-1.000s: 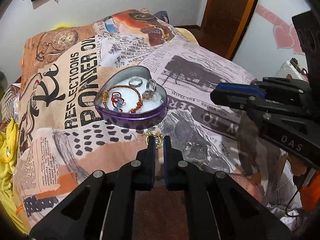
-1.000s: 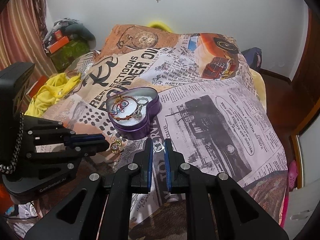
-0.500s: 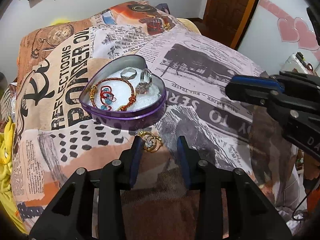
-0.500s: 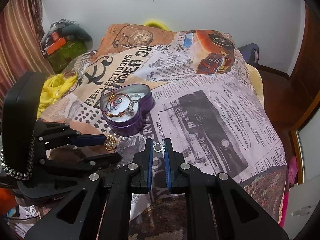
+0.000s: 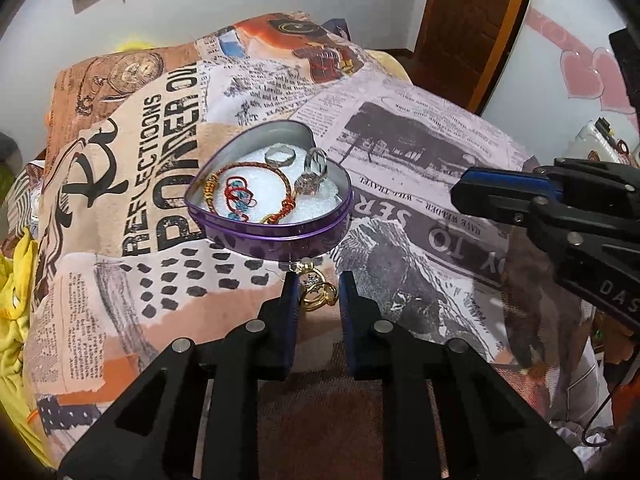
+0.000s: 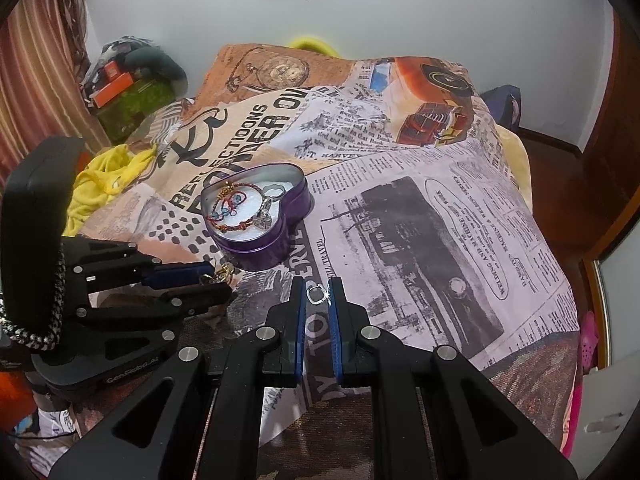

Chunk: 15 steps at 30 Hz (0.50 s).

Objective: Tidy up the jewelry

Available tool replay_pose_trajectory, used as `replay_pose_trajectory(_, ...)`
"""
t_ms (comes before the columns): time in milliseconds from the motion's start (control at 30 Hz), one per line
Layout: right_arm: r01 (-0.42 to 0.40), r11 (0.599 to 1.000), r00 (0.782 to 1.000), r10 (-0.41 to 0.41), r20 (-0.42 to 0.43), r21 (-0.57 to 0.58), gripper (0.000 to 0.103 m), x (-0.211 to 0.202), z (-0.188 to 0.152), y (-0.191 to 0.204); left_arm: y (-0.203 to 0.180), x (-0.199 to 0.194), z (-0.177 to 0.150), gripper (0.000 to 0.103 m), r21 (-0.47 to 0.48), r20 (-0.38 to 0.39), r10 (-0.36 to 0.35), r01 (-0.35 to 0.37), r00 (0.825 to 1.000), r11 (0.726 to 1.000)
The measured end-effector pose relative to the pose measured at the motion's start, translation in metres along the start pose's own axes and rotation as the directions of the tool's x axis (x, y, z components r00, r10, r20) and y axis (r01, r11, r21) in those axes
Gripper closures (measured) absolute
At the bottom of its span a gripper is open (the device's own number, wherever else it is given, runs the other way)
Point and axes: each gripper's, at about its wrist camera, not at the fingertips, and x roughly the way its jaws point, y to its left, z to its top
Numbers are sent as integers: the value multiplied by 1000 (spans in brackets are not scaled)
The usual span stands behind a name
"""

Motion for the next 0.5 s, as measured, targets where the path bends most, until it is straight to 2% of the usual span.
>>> replay_pose_trajectory(500,-12,999,999,14,46,-40,94,-6,20,24,22,-49,12,84,-34,130,3,1,992,999)
